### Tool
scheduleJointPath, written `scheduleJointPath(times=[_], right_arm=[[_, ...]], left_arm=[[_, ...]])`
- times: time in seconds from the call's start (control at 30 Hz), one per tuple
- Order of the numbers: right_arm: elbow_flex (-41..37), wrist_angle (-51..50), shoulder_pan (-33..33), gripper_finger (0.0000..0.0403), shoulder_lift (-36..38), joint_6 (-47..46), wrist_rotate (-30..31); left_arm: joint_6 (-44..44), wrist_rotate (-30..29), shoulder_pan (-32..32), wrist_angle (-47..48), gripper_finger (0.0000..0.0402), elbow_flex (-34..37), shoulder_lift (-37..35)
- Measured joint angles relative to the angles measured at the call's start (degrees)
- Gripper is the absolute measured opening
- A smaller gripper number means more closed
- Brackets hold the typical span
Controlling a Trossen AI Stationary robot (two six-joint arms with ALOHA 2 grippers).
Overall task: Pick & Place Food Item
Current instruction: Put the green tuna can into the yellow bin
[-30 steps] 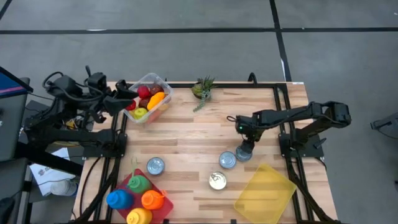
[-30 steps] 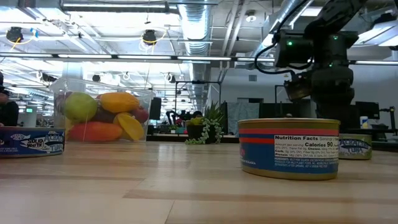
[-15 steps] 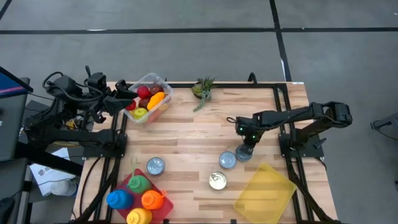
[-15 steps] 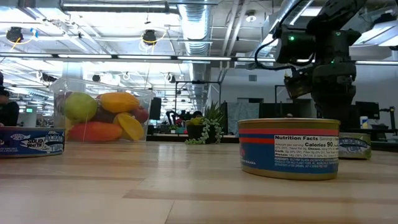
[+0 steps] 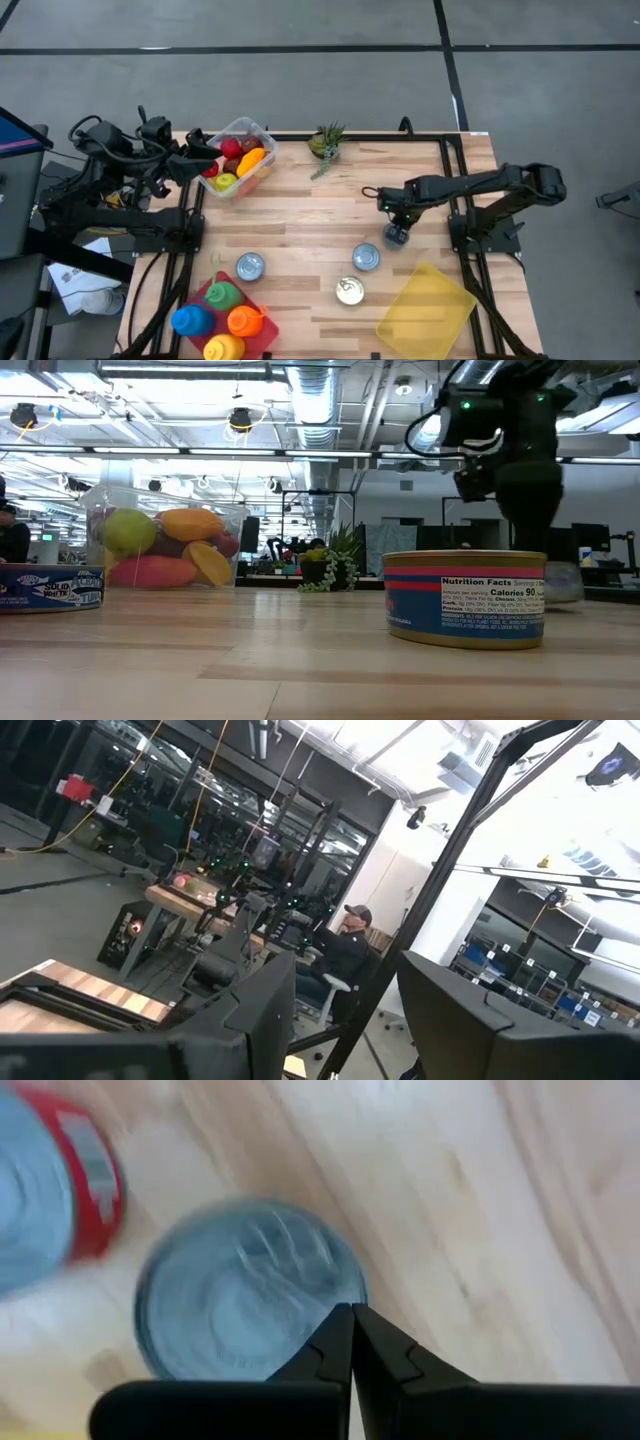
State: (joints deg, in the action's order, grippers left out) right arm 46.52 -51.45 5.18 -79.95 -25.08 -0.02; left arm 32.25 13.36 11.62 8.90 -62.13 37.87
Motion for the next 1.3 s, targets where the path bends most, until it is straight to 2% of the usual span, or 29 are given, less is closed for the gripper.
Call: scheduleJointPath(times=[0.2,0.37,0.5,0.7,0.83,0.93,1.03,1.1,1.2,1.23,1.3], right_arm=[[1.83,-3.03,0.17,0.0000,4.17,-2.38,-0.76],[2.13,-6.52,-0.89,0.0008,6.87,-13.08,-1.47],[-1.09,-6.33,0.48,0.0061,6.83,-18.51,-1.57],[-5.00,-0.36,3.04,0.0167,6.43,-19.06,-1.46],[-8.14,1.38,3.22,0.0190,6.46,-18.55,-1.20],[-10.51,3.98,3.22,0.0179,6.72,-17.57,-1.79],[-11.54,5.11,3.24,0.0150,6.74,-17.09,-2.81],[-11.56,5.50,3.23,0.0113,6.73,-17.09,-3.09],[-11.56,6.04,3.17,0.0034,6.68,-16.88,-3.53],[-11.57,6.01,3.15,0.0018,6.67,-16.46,-3.55],[-11.61,5.97,3.20,0.0017,6.67,-16.35,-3.60]], left_arm=[[-0.29,0.00,0.00,2.07,0.0169,0.00,0.01],[-0.33,-0.01,0.02,4.86,0.0165,0.34,0.57],[-0.33,-0.01,0.02,4.91,0.0163,1.19,0.59],[-0.31,-0.01,0.02,4.84,0.0163,1.44,0.93],[-0.28,-0.01,0.02,4.82,0.0163,1.44,0.92],[-0.28,0.00,0.02,4.79,0.0163,1.44,0.92],[-0.28,-0.01,0.02,4.79,0.0163,1.44,0.92],[-0.28,-0.01,0.02,4.76,0.0163,1.44,0.92],[-0.26,-0.01,0.04,4.75,0.0163,1.46,0.99],[-0.26,-0.01,0.04,4.77,0.0163,1.46,1.11],[-0.26,-0.01,0.04,4.77,0.0163,1.46,1.18]])
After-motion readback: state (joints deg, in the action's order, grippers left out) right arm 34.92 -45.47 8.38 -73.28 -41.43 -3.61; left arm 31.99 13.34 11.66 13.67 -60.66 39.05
